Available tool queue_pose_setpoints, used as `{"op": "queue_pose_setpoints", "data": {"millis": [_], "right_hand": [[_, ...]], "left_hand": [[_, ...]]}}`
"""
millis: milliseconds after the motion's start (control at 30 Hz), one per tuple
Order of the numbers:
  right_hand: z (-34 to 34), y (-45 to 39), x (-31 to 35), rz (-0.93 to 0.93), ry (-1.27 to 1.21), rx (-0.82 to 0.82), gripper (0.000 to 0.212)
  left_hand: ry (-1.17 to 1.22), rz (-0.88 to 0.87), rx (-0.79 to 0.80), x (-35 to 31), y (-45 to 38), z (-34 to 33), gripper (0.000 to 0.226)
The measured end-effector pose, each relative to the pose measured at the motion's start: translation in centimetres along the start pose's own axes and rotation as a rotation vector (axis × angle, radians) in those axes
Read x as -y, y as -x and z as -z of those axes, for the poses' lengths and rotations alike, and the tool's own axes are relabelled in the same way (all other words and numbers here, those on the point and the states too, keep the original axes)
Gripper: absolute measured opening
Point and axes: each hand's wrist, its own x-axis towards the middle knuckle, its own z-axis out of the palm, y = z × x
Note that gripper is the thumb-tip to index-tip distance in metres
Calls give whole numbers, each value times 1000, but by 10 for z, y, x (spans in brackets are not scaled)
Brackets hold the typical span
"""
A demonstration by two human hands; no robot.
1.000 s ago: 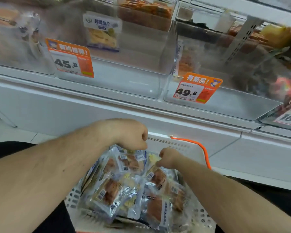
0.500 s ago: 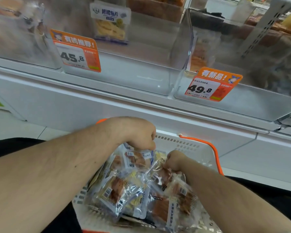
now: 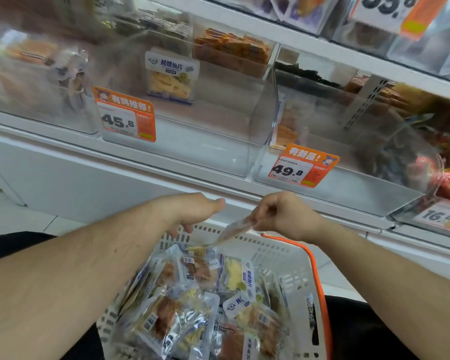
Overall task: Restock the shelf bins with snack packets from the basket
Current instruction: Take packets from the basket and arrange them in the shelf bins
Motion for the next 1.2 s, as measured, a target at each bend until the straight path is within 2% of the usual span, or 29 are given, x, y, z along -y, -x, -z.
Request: {"op": "queue_pose_setpoints", "data": {"millis": [67,133,200,300,333,433,500,600,633,667,833,867,933,1000,1067,1133,1200], "right_hand": [[11,11,3,57,-127,-87,30],[17,17,5,116,-268,-137,32],[19,19,7,167,-386,-168,31],[23,23,7,186,-459,-163,36],[24,25,8,179,-443,-146,40],[30,30,9,140,-372,-82,54],[33,33,14,93,-257,-149,53],[35,36,22,162,214,-569,24],[34,37,25,224,305,-644,20],[32,38,31,232,318,-635,21],[16,40,49,49,286,-336,49],[14,39,50,20,268,-293,49],[12,37,51,-15,210,-231,35],[14,39,52,-22,189,-233,20],[22,41,54,-24,220,-284,17],[39,45,59,-19,291,-381,13],[59,50,64,19,325,-517,12]], "left_hand": [[293,47,55,1,-1,1,78],[583,67,179,-1,-1,0,77],[823,25,264,-4,0,-4,59],[1003,-61,140,-7,1,-7,16],[1044,-79,93,-8,1,-7,13],[1133,-144,26,-10,2,-7,24],[1060,-207,-78,-12,5,-11,31],[733,-332,-279,-12,10,-18,36],[650,-377,-319,-14,12,-20,38],[593,-417,-337,-15,13,-22,40],[519,-552,-328,-26,22,-32,40],[505,-567,-321,-27,22,-33,40],[471,-590,-322,-28,22,-35,41],[414,-612,-347,-31,21,-35,42],[303,-669,-382,-39,23,-28,41],[153,-754,-440,-49,26,-14,40],[24,-819,-517,-61,27,5,52]]}}
